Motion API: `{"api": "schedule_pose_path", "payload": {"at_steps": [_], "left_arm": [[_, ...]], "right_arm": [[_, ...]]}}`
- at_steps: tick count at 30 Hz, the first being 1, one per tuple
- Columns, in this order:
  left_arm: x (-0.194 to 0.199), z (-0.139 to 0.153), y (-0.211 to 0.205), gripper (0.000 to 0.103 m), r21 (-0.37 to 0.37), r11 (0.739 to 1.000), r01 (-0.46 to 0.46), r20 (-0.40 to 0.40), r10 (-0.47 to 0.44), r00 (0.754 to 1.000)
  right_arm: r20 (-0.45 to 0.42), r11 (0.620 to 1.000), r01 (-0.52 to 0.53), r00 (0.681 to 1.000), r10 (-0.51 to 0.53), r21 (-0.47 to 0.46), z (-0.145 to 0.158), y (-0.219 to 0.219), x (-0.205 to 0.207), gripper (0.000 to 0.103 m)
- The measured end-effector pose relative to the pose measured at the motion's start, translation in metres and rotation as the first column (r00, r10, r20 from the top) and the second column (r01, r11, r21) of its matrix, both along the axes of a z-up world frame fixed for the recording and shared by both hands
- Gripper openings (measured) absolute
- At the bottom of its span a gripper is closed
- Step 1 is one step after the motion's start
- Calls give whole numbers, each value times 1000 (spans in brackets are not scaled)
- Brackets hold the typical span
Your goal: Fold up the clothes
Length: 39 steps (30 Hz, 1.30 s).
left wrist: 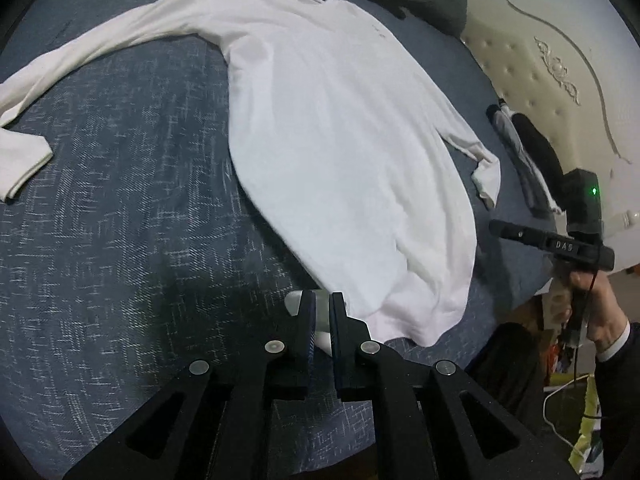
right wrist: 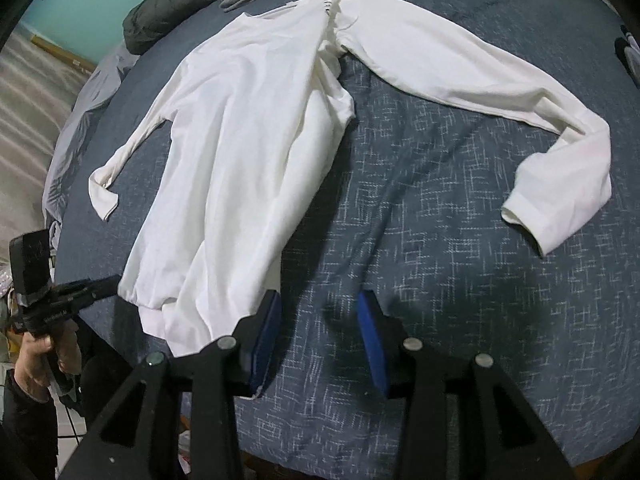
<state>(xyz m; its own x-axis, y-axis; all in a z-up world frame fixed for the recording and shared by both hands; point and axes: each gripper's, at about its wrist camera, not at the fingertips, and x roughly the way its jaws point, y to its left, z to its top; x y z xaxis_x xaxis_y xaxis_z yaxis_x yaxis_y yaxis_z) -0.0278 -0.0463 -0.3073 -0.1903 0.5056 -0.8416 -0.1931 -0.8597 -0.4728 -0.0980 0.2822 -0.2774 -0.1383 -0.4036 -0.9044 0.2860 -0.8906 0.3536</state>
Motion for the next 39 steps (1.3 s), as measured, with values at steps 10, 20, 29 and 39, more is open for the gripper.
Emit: {"api": "schedule_pose_path", "payload": {"at_steps": [10, 20, 29, 39], "left_arm": [[-1, 6, 1, 7, 23, 1000, 4, -9, -3, 1000], [1, 2, 9, 7, 6, 1000, 25, -12, -25, 1000], [-6, -19, 15, 7, -29, 999, 22, 35, -21, 999], [-5, 6, -8, 3, -31, 1000, -5, -54, 4, 999]], "right_arm": [[6, 1000, -8, 1000, 8, -1, -2, 2, 3, 41], [10, 1000, -24, 1000, 24, -1, -3, 0, 0, 41], [21, 999, -41, 999, 42, -12, -9, -4, 2, 41], [19, 999, -40, 999, 40, -17, -9, -2, 1, 41]]}}
